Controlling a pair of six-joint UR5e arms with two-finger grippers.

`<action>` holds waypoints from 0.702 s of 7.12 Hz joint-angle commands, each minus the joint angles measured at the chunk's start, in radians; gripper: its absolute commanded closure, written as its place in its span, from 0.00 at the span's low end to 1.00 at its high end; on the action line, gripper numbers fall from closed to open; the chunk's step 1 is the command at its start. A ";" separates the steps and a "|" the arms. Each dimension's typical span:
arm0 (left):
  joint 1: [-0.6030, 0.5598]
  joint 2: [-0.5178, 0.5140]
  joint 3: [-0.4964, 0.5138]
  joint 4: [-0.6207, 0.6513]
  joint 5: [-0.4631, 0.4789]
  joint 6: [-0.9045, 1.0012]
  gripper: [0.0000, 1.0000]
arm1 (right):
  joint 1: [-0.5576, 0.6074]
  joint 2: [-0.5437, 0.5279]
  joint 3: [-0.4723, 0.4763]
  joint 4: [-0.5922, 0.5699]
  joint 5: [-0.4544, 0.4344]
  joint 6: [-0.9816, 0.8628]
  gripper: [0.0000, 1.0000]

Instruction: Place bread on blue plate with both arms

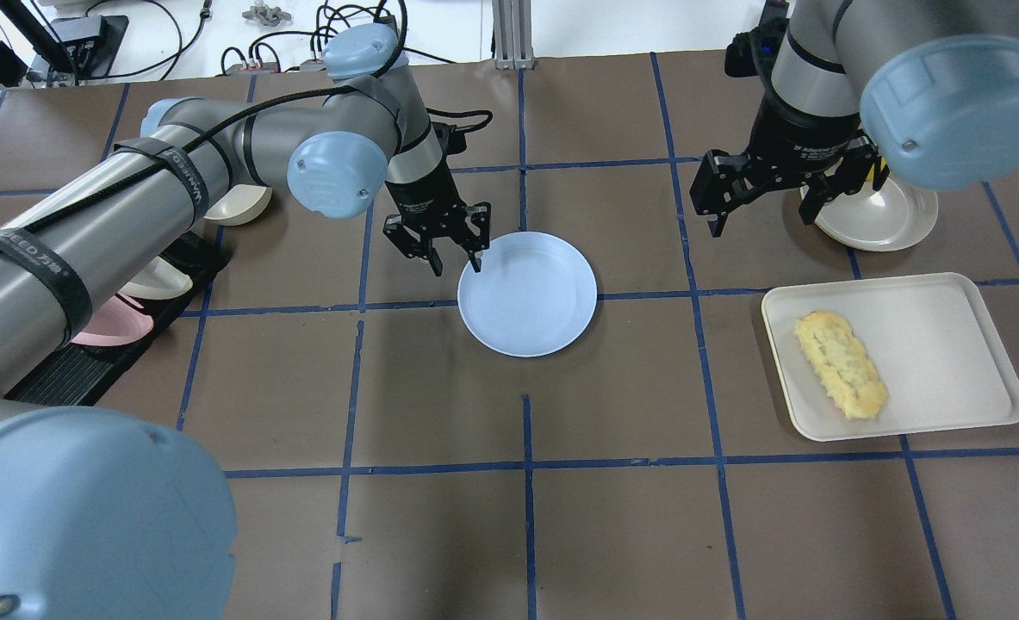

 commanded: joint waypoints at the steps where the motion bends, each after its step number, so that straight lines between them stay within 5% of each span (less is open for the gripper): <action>1: 0.019 0.106 0.036 -0.098 0.134 0.004 0.00 | -0.093 -0.001 0.049 -0.003 0.004 -0.114 0.00; 5: 0.129 0.353 0.003 -0.266 0.169 0.077 0.00 | -0.202 0.007 0.233 -0.199 0.001 -0.227 0.00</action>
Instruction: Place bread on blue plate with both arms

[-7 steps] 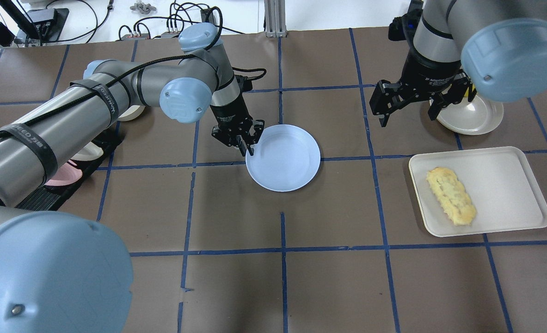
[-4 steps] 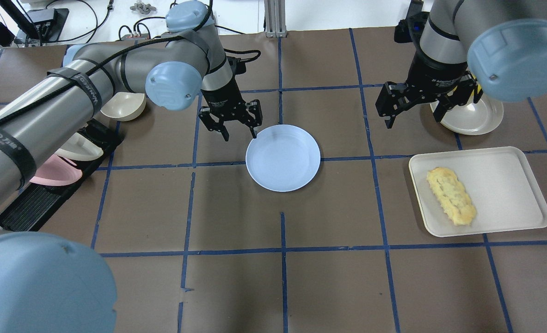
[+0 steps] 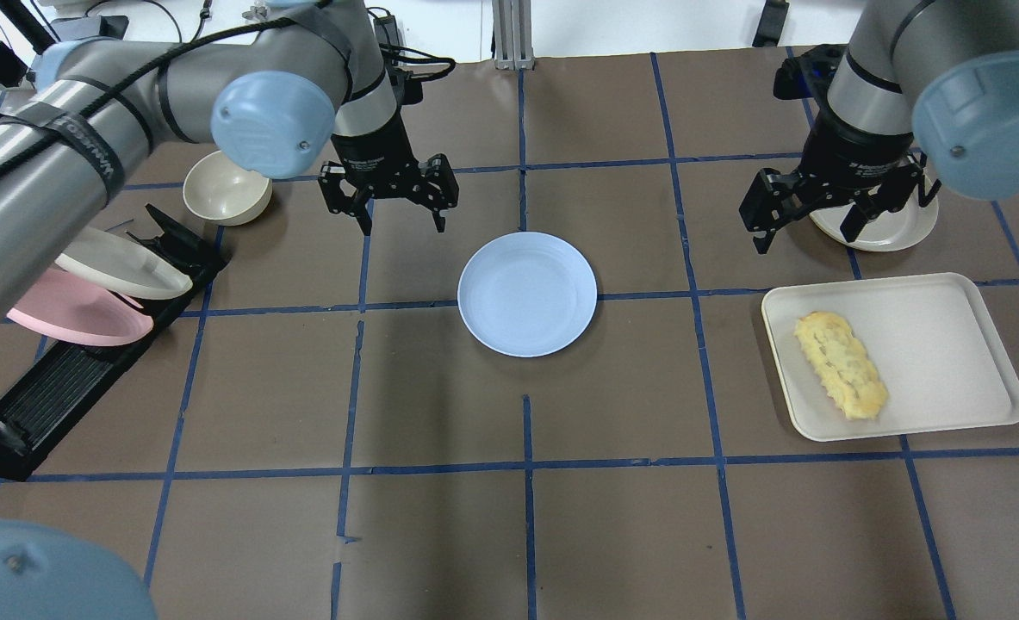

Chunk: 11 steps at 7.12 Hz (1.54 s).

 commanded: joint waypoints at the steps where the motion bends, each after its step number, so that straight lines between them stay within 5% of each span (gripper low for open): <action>1: 0.033 0.108 -0.012 -0.075 0.004 0.045 0.00 | -0.067 0.020 0.115 -0.139 0.001 -0.077 0.00; 3: 0.031 0.105 -0.021 -0.075 0.004 0.042 0.00 | -0.159 0.022 0.192 -0.212 0.001 -0.179 0.00; 6: 0.031 0.089 -0.020 -0.073 0.004 0.046 0.00 | -0.161 0.052 0.411 -0.566 -0.060 -0.182 0.00; 9: 0.031 0.084 -0.021 -0.075 0.004 0.045 0.00 | -0.163 0.103 0.419 -0.586 -0.104 -0.231 0.05; 10: 0.031 0.084 -0.023 -0.076 0.004 0.046 0.00 | -0.163 0.106 0.421 -0.584 -0.102 -0.225 0.11; 11: 0.031 0.084 -0.023 -0.078 0.004 0.046 0.00 | -0.163 0.108 0.418 -0.584 -0.103 -0.224 0.39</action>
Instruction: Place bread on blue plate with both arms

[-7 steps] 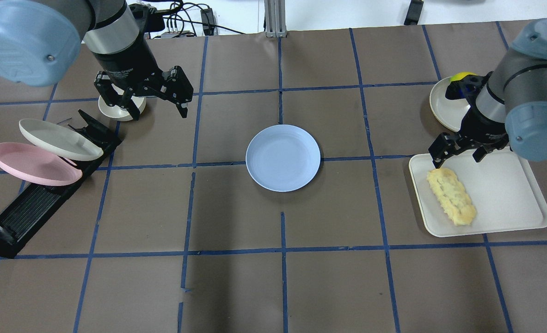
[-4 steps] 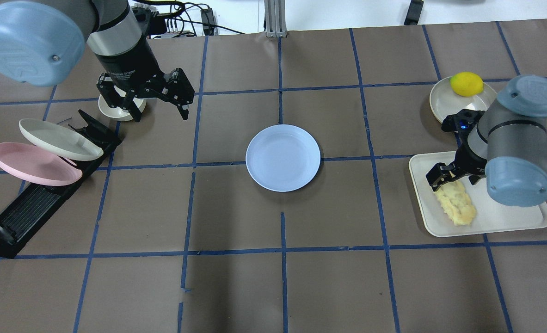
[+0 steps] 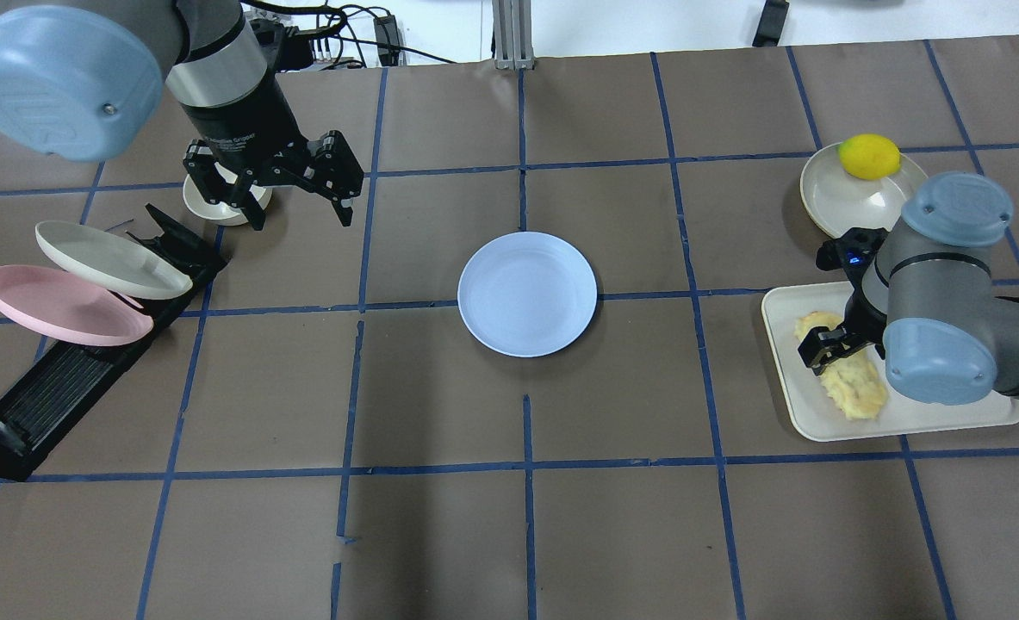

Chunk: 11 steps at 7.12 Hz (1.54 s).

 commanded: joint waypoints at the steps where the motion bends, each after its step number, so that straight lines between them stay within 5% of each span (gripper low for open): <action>1: 0.000 0.000 -0.001 -0.002 0.000 -0.001 0.00 | 0.000 0.005 0.002 0.003 -0.002 0.002 0.72; 2: 0.000 0.001 -0.002 -0.003 0.000 -0.001 0.00 | 0.000 -0.007 -0.005 0.004 -0.002 0.002 0.91; 5: 0.002 0.001 -0.002 -0.005 0.000 -0.003 0.00 | 0.003 -0.063 -0.059 0.069 0.033 -0.002 0.92; 8: 0.000 0.001 -0.004 -0.011 0.000 -0.004 0.00 | 0.107 -0.108 -0.321 0.404 0.156 0.121 0.91; 11: 0.000 0.011 -0.027 -0.005 0.000 -0.003 0.00 | 0.350 0.038 -0.555 0.496 0.154 0.337 0.91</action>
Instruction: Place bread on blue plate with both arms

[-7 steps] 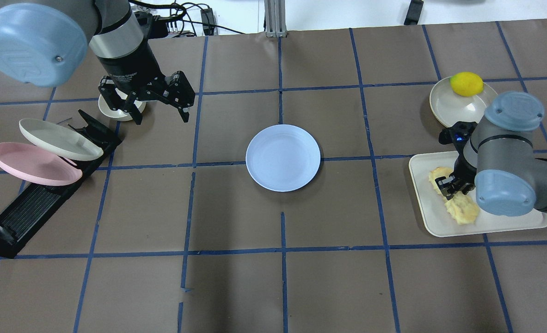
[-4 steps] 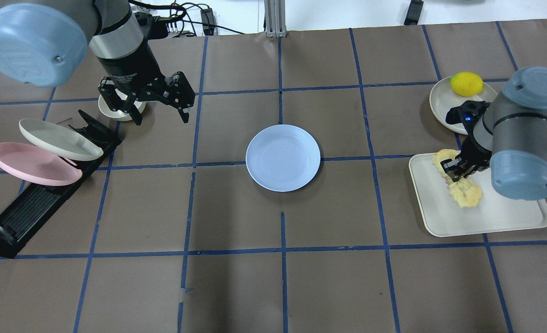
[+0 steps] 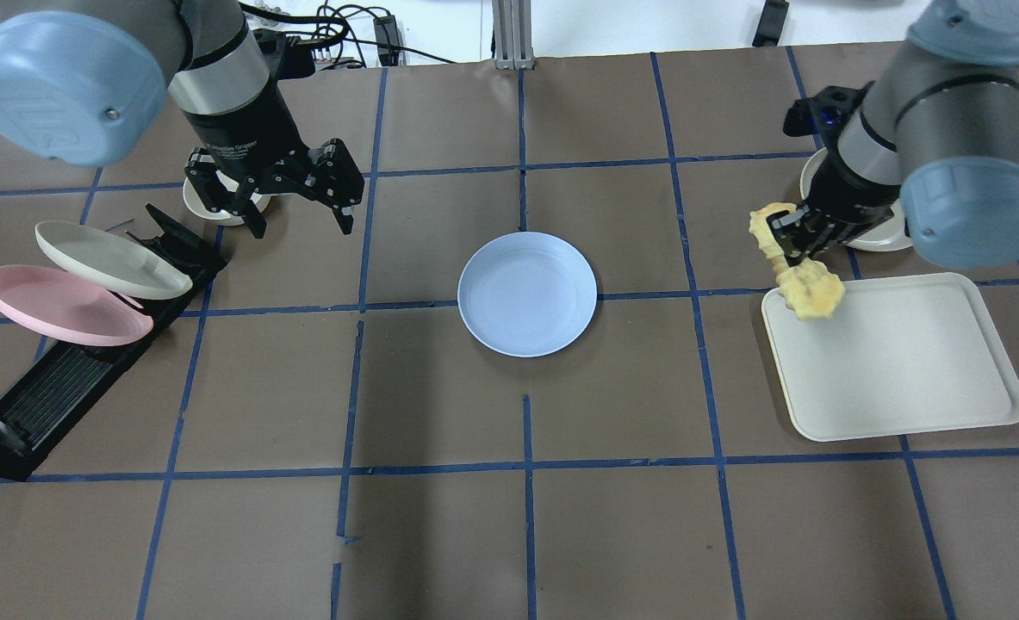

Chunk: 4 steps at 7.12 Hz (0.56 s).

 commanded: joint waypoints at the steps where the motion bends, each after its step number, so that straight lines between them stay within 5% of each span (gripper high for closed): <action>1: 0.000 0.000 -0.006 0.003 0.000 -0.001 0.00 | 0.155 0.131 -0.209 0.088 0.000 0.175 0.91; 2: 0.000 -0.003 -0.005 0.003 0.000 -0.003 0.00 | 0.238 0.217 -0.298 0.101 -0.008 0.295 0.91; 4: 0.000 -0.006 -0.005 0.003 0.000 -0.004 0.00 | 0.347 0.310 -0.330 0.086 -0.008 0.460 0.91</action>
